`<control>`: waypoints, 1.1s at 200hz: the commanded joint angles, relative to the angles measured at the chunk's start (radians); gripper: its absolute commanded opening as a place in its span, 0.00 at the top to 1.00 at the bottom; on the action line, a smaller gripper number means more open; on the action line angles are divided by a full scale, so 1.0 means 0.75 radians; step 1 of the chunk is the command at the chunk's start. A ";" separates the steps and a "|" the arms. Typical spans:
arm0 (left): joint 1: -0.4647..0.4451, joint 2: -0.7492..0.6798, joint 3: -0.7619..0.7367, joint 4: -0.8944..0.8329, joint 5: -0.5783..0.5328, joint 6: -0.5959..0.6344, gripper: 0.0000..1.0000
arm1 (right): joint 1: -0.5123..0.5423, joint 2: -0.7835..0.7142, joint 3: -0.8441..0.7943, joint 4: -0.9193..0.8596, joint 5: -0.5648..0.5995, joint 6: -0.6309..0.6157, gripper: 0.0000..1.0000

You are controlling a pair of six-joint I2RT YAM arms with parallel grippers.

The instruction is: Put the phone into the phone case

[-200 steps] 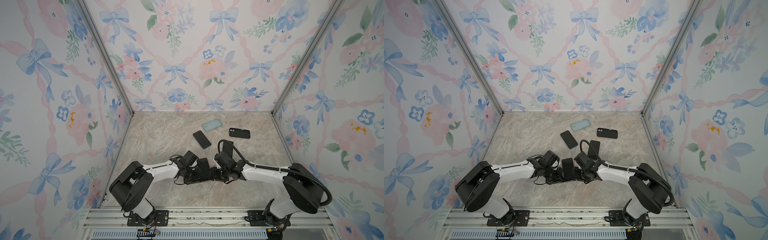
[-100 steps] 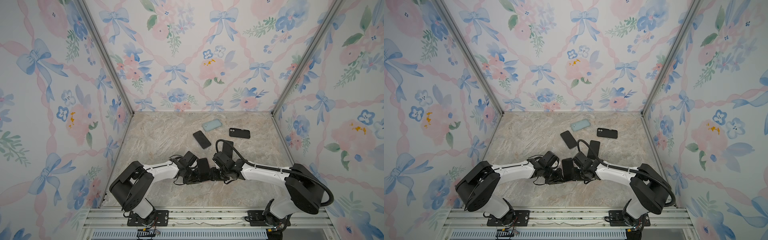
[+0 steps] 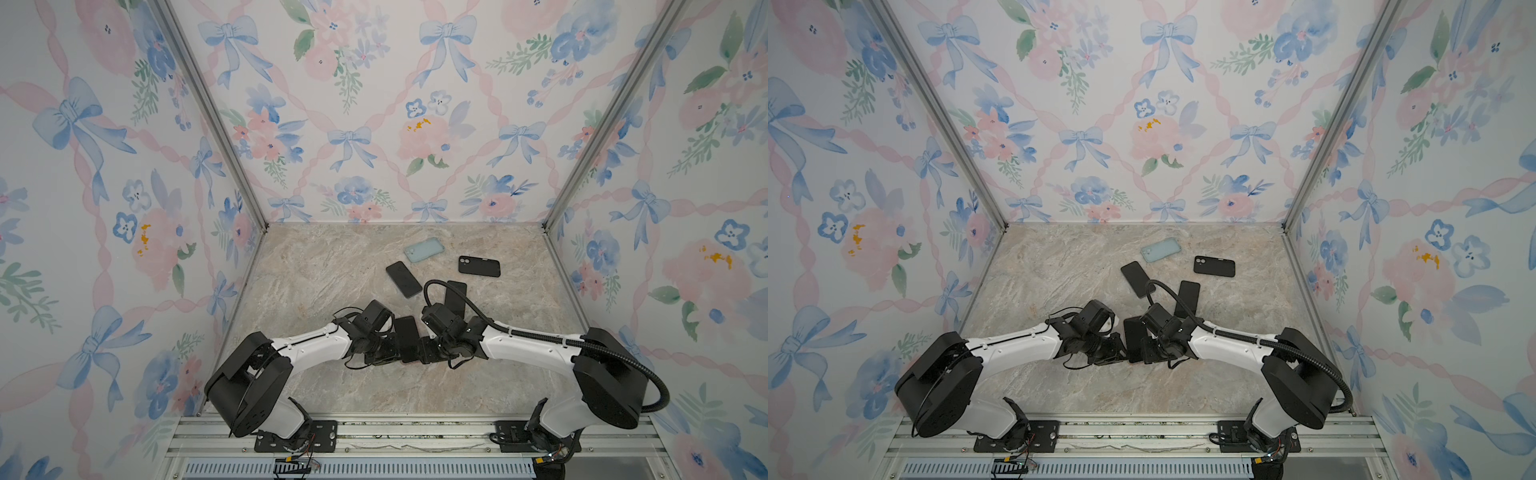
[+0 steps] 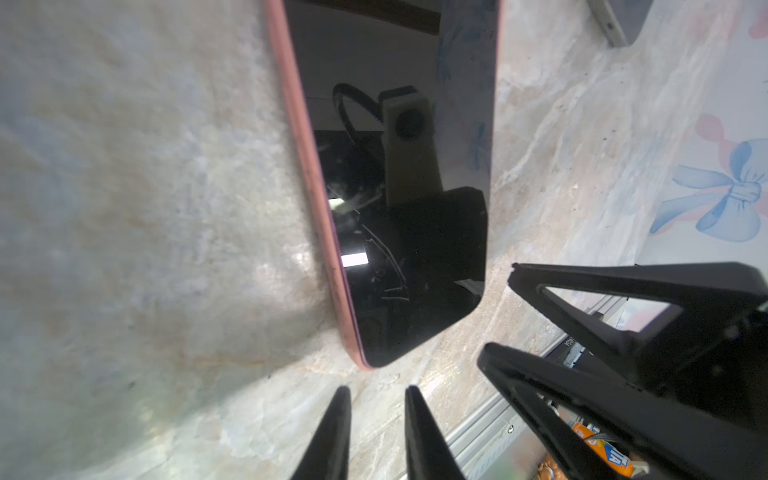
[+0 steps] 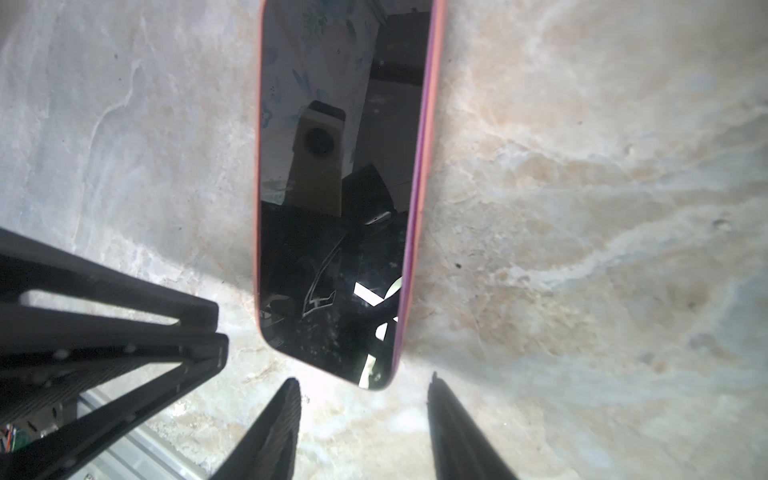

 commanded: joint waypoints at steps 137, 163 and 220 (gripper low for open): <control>0.107 0.054 -0.180 0.353 0.200 0.012 0.65 | -0.260 -0.020 -0.200 0.291 -0.490 -0.205 0.65; 0.119 0.077 -0.184 0.354 0.207 0.020 0.66 | -0.293 0.001 -0.229 0.346 -0.540 -0.188 0.72; 0.138 0.141 -0.176 0.353 0.214 0.038 0.66 | -0.313 0.032 -0.245 0.368 -0.558 -0.192 0.79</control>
